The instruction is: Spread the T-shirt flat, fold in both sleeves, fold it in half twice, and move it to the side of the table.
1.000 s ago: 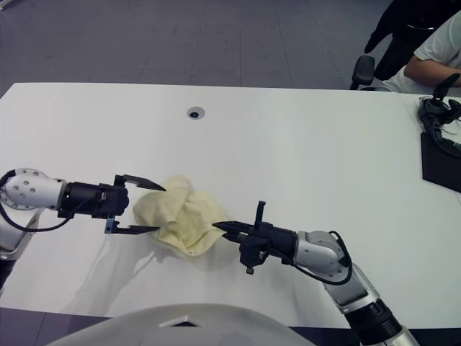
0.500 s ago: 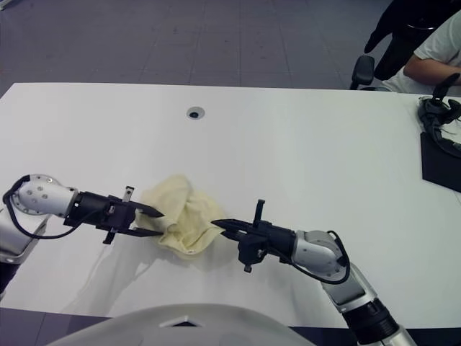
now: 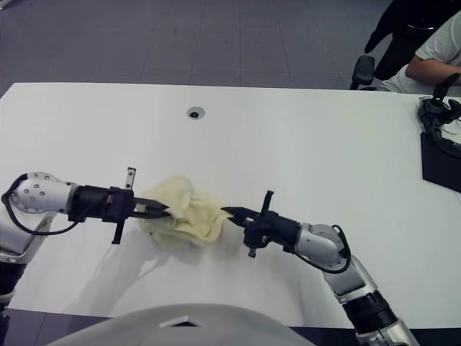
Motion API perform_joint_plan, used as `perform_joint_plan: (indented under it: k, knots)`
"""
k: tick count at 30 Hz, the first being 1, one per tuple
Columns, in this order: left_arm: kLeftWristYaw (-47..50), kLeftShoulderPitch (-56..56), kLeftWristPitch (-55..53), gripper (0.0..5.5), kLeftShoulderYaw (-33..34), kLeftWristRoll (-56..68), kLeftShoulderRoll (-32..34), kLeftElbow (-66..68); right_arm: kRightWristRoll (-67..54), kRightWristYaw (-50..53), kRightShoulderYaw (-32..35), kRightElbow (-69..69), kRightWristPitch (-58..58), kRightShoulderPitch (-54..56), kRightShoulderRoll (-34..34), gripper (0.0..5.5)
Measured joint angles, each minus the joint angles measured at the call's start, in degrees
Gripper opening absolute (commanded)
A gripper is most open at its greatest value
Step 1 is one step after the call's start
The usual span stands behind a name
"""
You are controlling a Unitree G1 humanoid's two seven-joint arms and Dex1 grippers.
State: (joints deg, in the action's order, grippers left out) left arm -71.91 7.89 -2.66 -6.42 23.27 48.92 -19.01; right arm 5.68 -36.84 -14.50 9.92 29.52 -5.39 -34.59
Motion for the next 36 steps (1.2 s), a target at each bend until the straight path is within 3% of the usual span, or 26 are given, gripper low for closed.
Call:
perform_joint_plan:
  k: [5,9,15,20,24,27,33,36]
  knots:
    - [15.3,13.6,-3.2,0.02,5.3,2.0,-9.6,4.4,-4.4,8.5,11.5,-7.6,-1.5,11.6,1.9,0.0]
    - [30.8,29.9,-1.7,0.02,6.9,-7.9,-14.2,17.6,-5.0,16.6,20.2,-19.4,-2.8,27.9,0.7,0.0]
    - [48.7,52.4,10.9,0.02,2.0,-26.8,-19.3,41.4,3.4,24.8,20.7,-39.5,0.3,54.6,-2.3,0.0]
    - [62.4,59.5,19.9,0.02,-4.1,-42.8,-19.7,51.8,15.5,37.2,20.5,-43.9,5.3,59.5,-6.3,0.0]
    - [59.0,53.3,23.2,0.02,-6.2,-44.6,-18.3,49.2,16.1,36.5,20.4,-40.7,7.5,54.4,-7.5,0.0]
    - [49.0,40.4,24.9,0.02,-9.8,-43.5,-14.3,39.6,11.6,27.3,18.3,-33.2,6.9,44.0,-8.5,0.0]
    - [33.3,8.0,26.3,0.02,-17.1,-40.2,-2.3,17.0,-1.3,3.6,5.6,-12.7,5.5,10.4,-17.3,0.0]
    - [29.3,-6.9,24.7,0.02,-18.2,-38.2,2.6,4.1,-8.8,-4.6,3.0,-2.8,2.9,-5.5,-23.2,0.0]
